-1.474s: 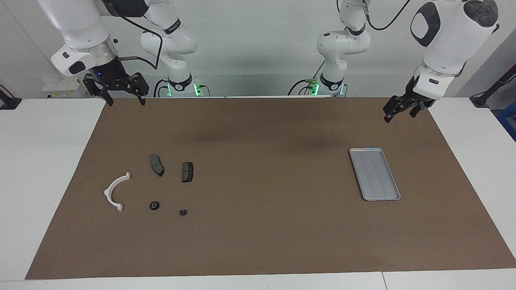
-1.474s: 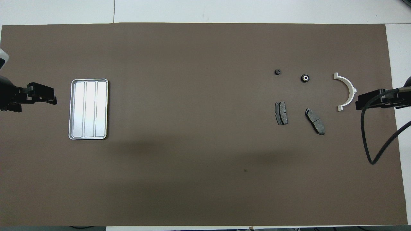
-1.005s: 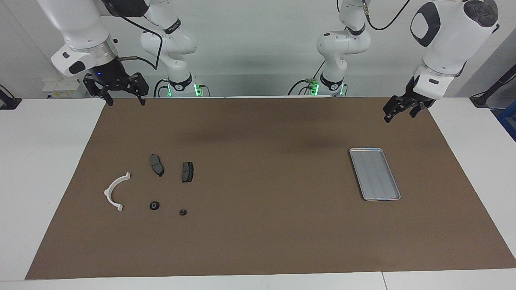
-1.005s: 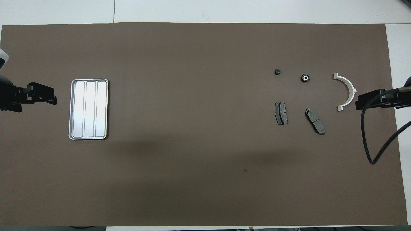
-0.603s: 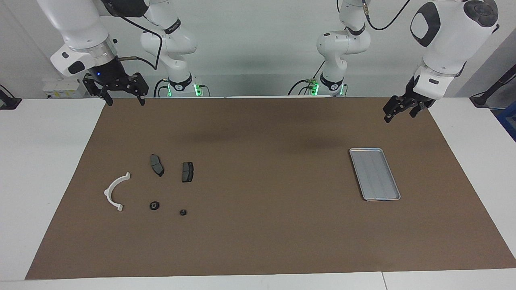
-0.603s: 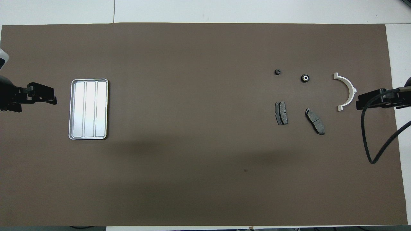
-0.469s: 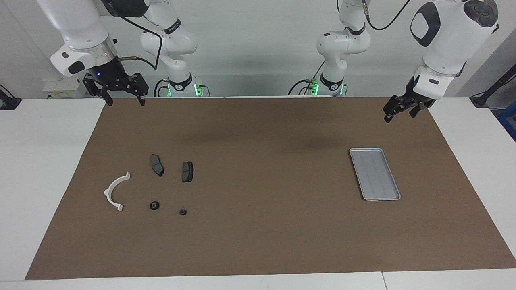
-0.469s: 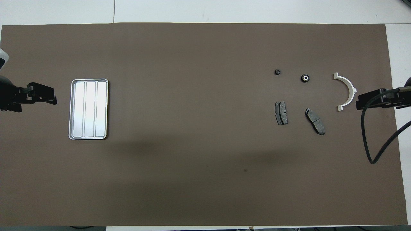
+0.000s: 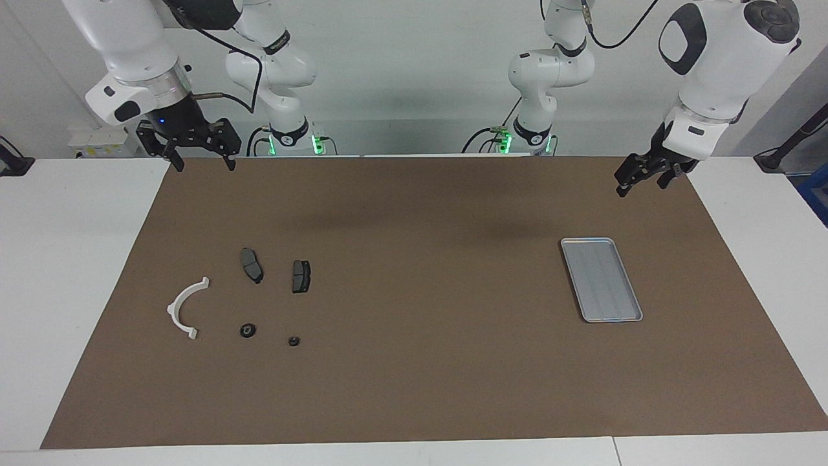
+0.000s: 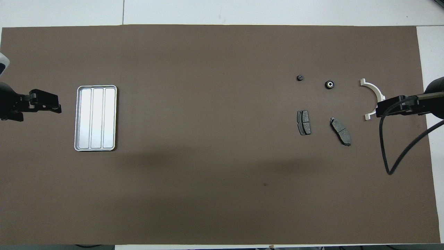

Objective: Pick bearing gear from pile to tray

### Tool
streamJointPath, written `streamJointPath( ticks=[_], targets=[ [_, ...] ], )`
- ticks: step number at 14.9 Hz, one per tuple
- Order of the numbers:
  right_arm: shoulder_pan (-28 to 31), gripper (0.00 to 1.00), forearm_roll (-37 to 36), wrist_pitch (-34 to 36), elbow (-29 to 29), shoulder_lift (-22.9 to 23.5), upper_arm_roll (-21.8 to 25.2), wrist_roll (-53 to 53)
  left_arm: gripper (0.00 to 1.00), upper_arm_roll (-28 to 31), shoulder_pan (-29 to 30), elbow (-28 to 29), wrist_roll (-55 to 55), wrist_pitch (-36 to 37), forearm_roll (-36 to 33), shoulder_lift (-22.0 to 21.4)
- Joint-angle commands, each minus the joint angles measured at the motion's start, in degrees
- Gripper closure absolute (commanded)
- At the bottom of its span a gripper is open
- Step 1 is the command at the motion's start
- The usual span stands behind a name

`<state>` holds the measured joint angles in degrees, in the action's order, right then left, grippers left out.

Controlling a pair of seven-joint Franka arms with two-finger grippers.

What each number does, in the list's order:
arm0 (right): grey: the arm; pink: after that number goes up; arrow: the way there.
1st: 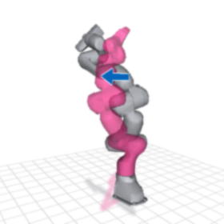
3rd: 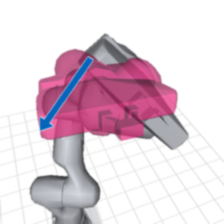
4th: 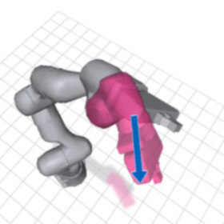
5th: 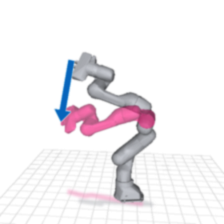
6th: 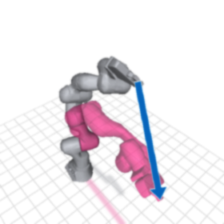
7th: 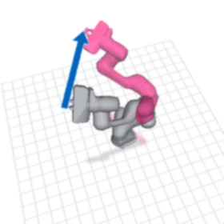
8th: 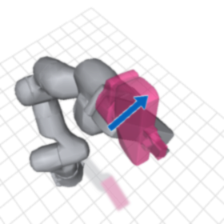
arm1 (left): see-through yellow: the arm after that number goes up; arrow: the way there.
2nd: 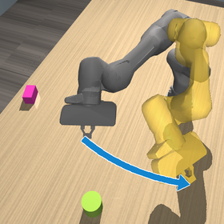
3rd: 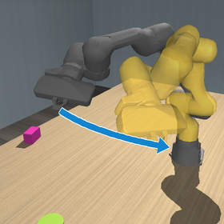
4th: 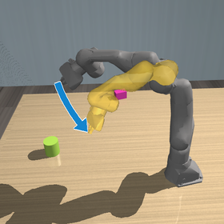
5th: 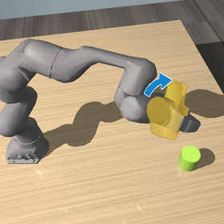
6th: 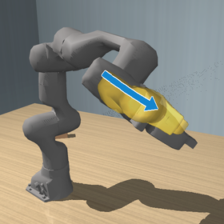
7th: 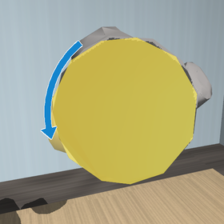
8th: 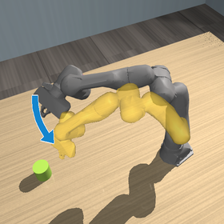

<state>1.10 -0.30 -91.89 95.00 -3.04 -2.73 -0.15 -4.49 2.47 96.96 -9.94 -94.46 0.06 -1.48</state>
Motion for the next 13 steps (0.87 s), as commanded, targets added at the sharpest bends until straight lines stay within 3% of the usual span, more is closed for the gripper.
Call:
streamJointPath(
  ticks=[1, 3, 9, 13],
  targets=[
    [-0.56, 0.0, 0.83, -7.75, 6.93, -0.48, -0.17, 0.33, 0.0, 0.36, -0.28, 0.34, 0.27, 0.77, 0.55, -1.07],
    [-1.97, 0.0, 0.48, -13.03, 9.23, 2.05, -0.17, -0.9, 0.0, 0.36, -0.28, 0.34, 0.27, 0.77, 0.55, -1.07],
    [-4.34, 0.0, -0.58, -26.39, 8.19, 17.07, -0.09, -5.37, 0.0, 0.36, -0.28, 0.34, 0.27, 0.85, 0.55, -1.07],
    [-5.84, 0.0, -2.68, -28.35, 1.44, 26.31, -0.08, -10.3, 0.0, 0.36, -0.28, 0.34, 0.27, 0.77, 0.55, -1.07]
  ],
)
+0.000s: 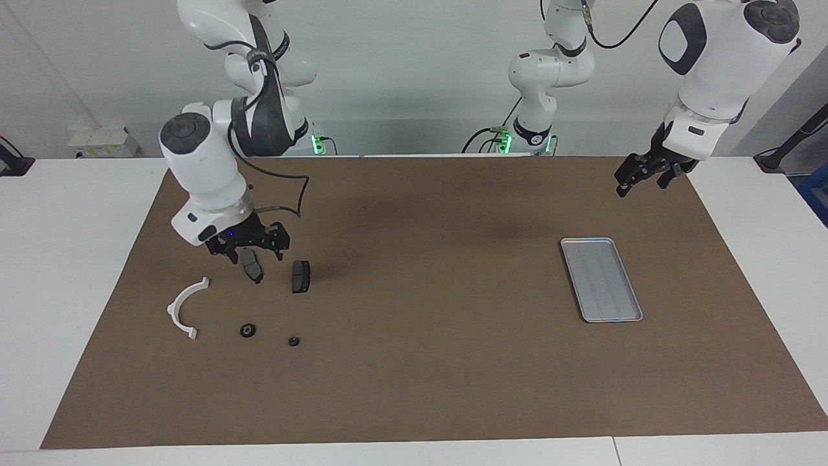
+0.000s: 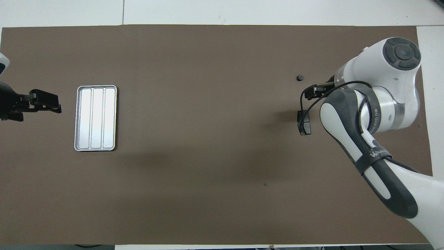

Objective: Pick bearing gear from pile to tray

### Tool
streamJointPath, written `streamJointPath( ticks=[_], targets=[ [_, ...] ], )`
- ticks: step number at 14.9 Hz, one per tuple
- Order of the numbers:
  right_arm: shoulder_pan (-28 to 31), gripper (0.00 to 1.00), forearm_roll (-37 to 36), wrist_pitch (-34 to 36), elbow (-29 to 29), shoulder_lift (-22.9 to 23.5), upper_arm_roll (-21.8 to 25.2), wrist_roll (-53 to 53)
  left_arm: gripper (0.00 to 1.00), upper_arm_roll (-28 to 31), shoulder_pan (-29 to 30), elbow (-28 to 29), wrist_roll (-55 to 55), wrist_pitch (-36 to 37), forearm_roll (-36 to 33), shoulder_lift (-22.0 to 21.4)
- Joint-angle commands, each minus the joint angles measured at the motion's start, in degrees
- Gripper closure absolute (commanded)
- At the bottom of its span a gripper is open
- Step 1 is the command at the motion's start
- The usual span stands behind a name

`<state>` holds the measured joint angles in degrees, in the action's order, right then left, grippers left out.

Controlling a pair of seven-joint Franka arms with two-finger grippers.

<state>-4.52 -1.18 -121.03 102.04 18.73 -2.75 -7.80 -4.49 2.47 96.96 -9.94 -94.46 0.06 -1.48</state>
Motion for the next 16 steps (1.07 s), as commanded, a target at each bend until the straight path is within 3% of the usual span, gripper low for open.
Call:
streamJointPath(
  ticks=[1, 3, 8, 16],
  targets=[
    [-0.31, 0.0, -2.24, 1.14, -7.98, 7.0, -0.06, -3.88, 0.0, 0.36, -0.28, 0.34, 0.27, 0.77, 0.55, -1.07],
    [-0.58, 0.0, -3.12, 1.23, -11.5, 11.75, 0.03, -4.5, 0.0, 0.36, -0.28, 0.34, 0.27, 0.77, 0.55, -1.07],
    [-1.11, 0.0, -6.64, 1.14, -16.68, 17.91, 0.03, -5.47, 0.0, 0.36, -0.28, 0.34, 0.27, 0.77, 0.55, -1.07],
    [-2.25, 0.0, -7.17, 0.62, -21.62, 22.23, 0.11, -6.95, 0.0, 0.36, -0.28, 0.34, 0.27, 0.85, 0.55, -1.07]
  ],
)
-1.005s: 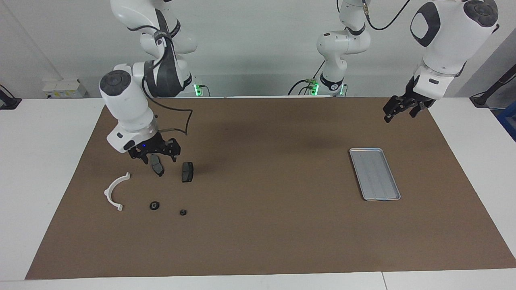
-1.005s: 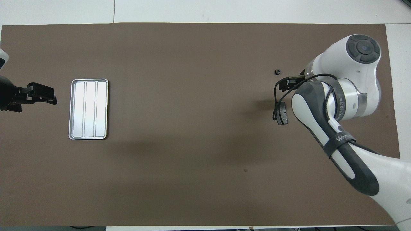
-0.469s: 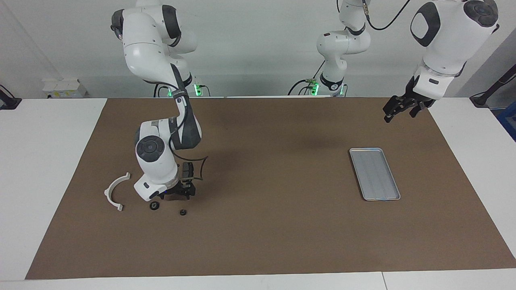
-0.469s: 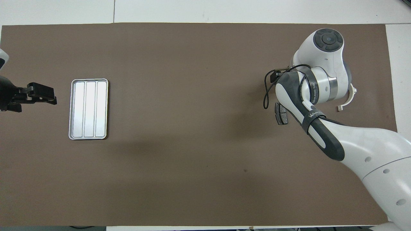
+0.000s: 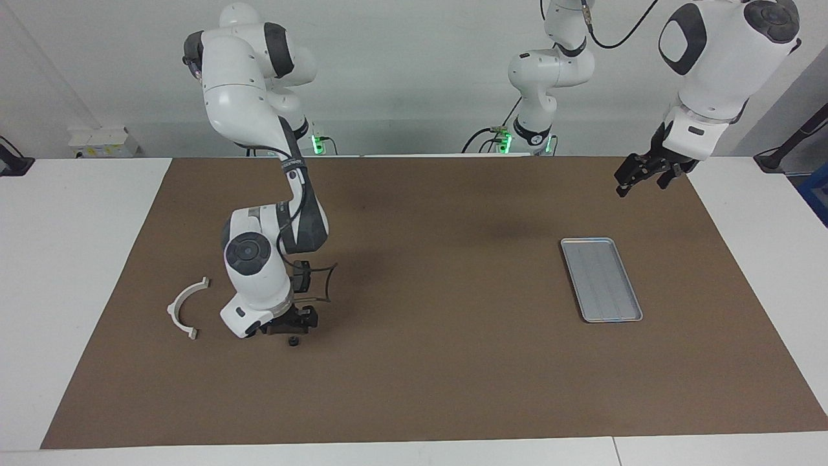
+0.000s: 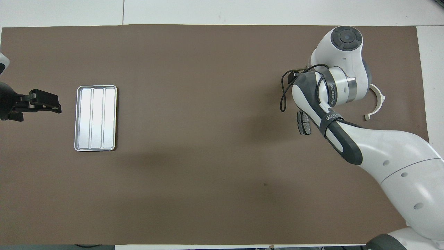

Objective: Pick bearing gear from pile to tray

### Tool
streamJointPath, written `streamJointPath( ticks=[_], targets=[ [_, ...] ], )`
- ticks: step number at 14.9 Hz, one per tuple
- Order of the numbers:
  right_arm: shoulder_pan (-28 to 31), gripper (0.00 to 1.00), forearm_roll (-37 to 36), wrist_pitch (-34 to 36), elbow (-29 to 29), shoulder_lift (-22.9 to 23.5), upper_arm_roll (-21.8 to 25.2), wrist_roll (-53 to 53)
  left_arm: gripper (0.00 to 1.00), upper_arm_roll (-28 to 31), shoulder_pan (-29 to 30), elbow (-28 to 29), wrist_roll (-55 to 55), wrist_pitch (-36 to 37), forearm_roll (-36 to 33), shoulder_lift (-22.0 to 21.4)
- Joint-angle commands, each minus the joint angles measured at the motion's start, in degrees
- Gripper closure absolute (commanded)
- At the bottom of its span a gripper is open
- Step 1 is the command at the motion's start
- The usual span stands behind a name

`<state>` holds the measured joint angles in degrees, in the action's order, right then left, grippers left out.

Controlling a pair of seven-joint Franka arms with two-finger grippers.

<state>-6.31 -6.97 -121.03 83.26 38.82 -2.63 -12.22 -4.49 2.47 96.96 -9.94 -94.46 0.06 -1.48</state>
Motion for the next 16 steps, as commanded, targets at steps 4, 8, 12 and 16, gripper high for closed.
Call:
streamJointPath(
  ticks=[4, 8, 12, 16],
  targets=[
    [-0.46, 0.0, -1.64, -1.13, -3.02, 2.75, -0.09, -3.16, 0.0, 0.36, -0.28, 0.34, 0.27, 0.85, 0.55, -1.07],
    [-0.37, 0.1, -1.73, -1.49, -2.93, 2.75, -0.09, -3.42, 0.0, 0.36, -0.28, 0.34, 0.27, 0.85, 0.55, -1.07],
    [-0.29, 0.4, -0.94, -2.54, -2.93, 2.75, -0.18, -5.44, 0.0, 0.36, -0.28, 0.34, 0.27, 0.77, 0.55, -1.07],
    [-0.2, 0.54, -0.85, -2.8, -2.93, 2.75, -0.18, -5.62, 0.0, 0.36, -0.28, 0.34, 0.27, 0.77, 0.55, -1.07]
  ],
)
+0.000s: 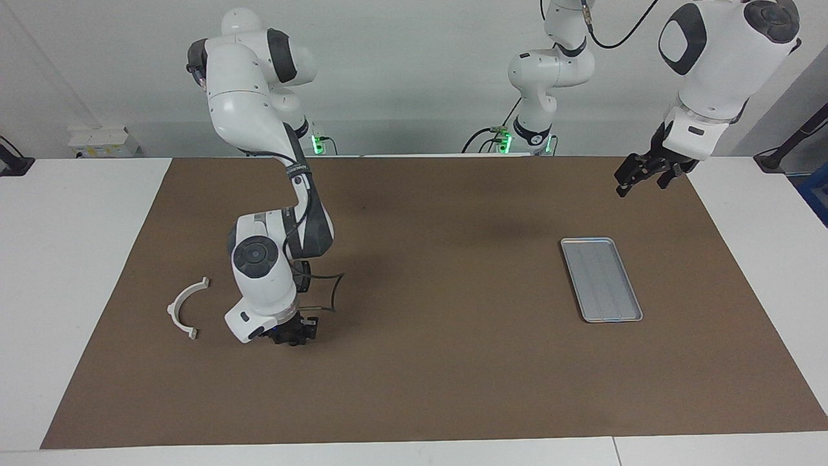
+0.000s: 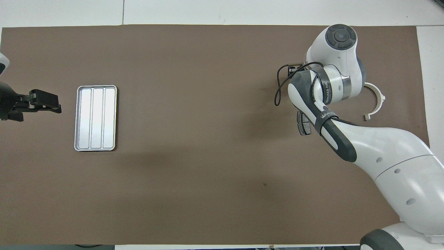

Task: Pick bearing gear from pile to tray
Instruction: 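Carry the nut with the right gripper to the table center and release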

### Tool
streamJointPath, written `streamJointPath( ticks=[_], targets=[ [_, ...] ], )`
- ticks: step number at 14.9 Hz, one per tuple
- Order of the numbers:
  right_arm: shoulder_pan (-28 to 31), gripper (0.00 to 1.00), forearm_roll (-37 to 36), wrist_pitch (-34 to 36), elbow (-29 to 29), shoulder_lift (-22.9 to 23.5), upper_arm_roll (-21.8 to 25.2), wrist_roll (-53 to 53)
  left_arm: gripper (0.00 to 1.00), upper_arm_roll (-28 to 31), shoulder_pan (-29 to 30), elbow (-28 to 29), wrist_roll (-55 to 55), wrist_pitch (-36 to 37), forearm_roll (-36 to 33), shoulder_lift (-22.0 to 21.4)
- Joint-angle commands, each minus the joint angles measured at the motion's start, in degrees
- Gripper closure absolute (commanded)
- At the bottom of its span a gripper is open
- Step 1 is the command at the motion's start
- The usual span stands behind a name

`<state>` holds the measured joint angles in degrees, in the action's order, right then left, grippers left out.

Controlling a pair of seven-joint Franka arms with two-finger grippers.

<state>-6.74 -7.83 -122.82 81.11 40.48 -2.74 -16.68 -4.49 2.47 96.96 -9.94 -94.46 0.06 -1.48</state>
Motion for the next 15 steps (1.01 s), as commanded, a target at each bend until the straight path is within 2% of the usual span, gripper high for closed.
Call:
streamJointPath(
  ticks=[1, 5, 7, 8, 12, 15],
  targets=[
    [0.24, 0.57, 0.09, -1.1, -0.78, 1.09, -0.07, -1.17, 0.0, 0.36, -0.28, 0.34, 0.27, 0.85, 0.55, -1.07],
    [0.5, 0.79, 0.09, -1.89, -0.69, 1.01, -0.07, -1.78, 0.0, 0.36, -0.28, 0.34, 0.27, 0.77, 0.55, -1.07],
    [0.67, 0.97, 0.0, -1.89, -0.69, 1.01, -0.07, -1.78, 0.0, 0.36, -0.28, 0.34, 0.27, 0.77, 0.55, -1.07],
    [0.76, 1.0, 0.0, -1.81, -0.6, 1.01, -0.07, -1.69, 0.0, 0.36, -0.28, 0.34, 0.27, 0.85, 0.55, -1.07],
    [0.76, 1.0, -0.26, 0.64, -0.78, 0.66, -0.07, -1.61, 0.0, 0.36, -0.28, 0.34, 0.27, 0.77, 0.55, -1.07],
    [0.15, 1.0, -0.87, 6.7, -1.39, -3.02, -0.07, -0.64, 0.0, 0.36, -0.28, 0.34, 0.27, 0.77, 0.55, -1.07]
  ],
)
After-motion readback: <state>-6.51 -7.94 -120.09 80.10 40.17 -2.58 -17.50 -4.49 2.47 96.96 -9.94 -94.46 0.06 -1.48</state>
